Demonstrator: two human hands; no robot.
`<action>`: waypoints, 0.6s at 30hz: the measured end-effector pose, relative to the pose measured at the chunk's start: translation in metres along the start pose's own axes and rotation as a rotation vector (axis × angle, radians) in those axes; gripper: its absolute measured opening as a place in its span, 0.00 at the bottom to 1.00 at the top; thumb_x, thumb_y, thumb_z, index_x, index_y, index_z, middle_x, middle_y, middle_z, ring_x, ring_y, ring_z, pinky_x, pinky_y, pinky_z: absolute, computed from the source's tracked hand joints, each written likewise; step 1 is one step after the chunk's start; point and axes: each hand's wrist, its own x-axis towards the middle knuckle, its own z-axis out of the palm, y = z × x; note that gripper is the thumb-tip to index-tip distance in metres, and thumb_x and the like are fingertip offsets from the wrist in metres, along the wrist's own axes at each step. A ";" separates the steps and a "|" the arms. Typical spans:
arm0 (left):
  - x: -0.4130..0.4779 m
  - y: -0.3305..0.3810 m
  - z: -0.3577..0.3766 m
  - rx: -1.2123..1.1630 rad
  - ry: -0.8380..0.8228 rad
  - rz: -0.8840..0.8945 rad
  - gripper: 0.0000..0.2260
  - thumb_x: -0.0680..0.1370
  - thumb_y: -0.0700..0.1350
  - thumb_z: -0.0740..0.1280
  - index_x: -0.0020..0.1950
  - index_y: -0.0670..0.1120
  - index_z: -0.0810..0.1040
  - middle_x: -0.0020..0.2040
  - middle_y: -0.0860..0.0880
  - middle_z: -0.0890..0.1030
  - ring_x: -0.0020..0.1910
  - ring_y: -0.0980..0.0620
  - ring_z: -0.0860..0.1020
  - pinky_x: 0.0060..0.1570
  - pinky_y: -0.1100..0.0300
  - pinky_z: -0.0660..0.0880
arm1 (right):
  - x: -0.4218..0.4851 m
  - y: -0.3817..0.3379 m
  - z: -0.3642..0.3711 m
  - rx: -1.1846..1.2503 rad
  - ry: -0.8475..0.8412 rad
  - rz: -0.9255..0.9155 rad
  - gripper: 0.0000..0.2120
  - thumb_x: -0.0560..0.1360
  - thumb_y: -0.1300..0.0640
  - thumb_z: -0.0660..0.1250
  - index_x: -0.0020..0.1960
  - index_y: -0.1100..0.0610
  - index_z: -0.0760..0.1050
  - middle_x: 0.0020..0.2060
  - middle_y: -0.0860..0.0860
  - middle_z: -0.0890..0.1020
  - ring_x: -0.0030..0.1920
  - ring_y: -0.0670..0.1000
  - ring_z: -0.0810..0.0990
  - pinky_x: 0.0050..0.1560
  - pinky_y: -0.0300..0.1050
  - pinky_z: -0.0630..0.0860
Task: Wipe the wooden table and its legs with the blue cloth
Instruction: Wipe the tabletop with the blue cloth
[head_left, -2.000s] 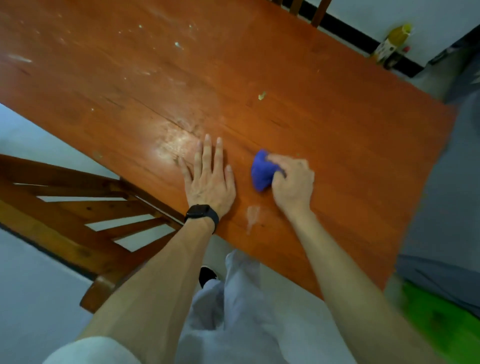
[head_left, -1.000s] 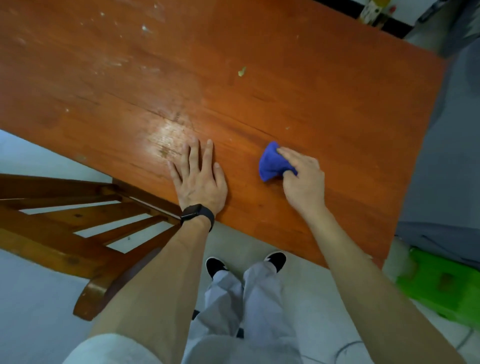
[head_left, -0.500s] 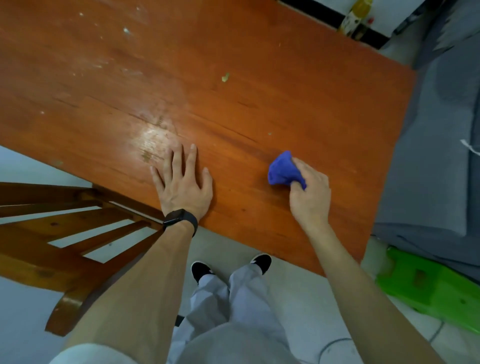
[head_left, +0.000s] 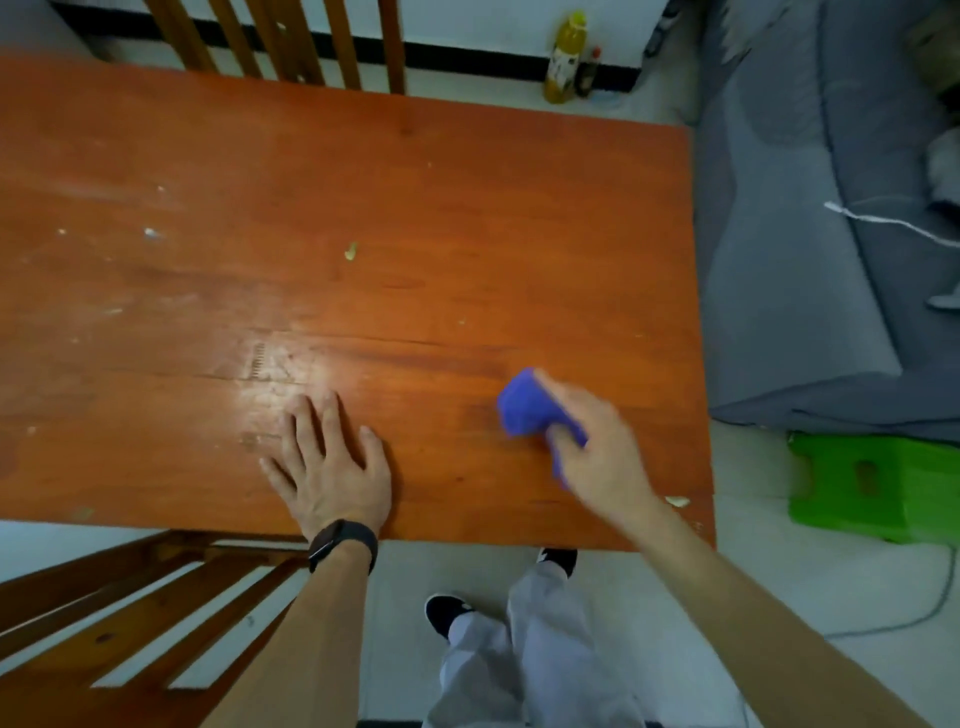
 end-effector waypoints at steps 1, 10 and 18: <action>0.000 0.000 0.001 0.003 0.007 0.002 0.27 0.82 0.60 0.52 0.80 0.59 0.51 0.82 0.51 0.50 0.80 0.50 0.45 0.77 0.40 0.41 | 0.019 0.010 -0.014 -0.138 0.052 0.044 0.30 0.74 0.64 0.64 0.74 0.45 0.67 0.68 0.46 0.74 0.66 0.50 0.71 0.67 0.40 0.63; 0.002 -0.002 0.007 0.010 0.027 0.008 0.28 0.80 0.62 0.48 0.80 0.59 0.50 0.82 0.51 0.50 0.80 0.50 0.45 0.77 0.40 0.41 | 0.042 0.034 0.016 -0.512 0.369 0.252 0.23 0.72 0.27 0.60 0.59 0.40 0.76 0.67 0.43 0.74 0.65 0.53 0.70 0.58 0.53 0.67; 0.000 -0.002 0.001 -0.020 0.013 0.005 0.29 0.79 0.62 0.49 0.80 0.60 0.51 0.82 0.53 0.49 0.80 0.51 0.45 0.77 0.40 0.41 | -0.054 -0.014 0.089 -0.394 0.029 -0.321 0.12 0.74 0.42 0.70 0.55 0.45 0.78 0.60 0.45 0.79 0.53 0.57 0.75 0.44 0.53 0.76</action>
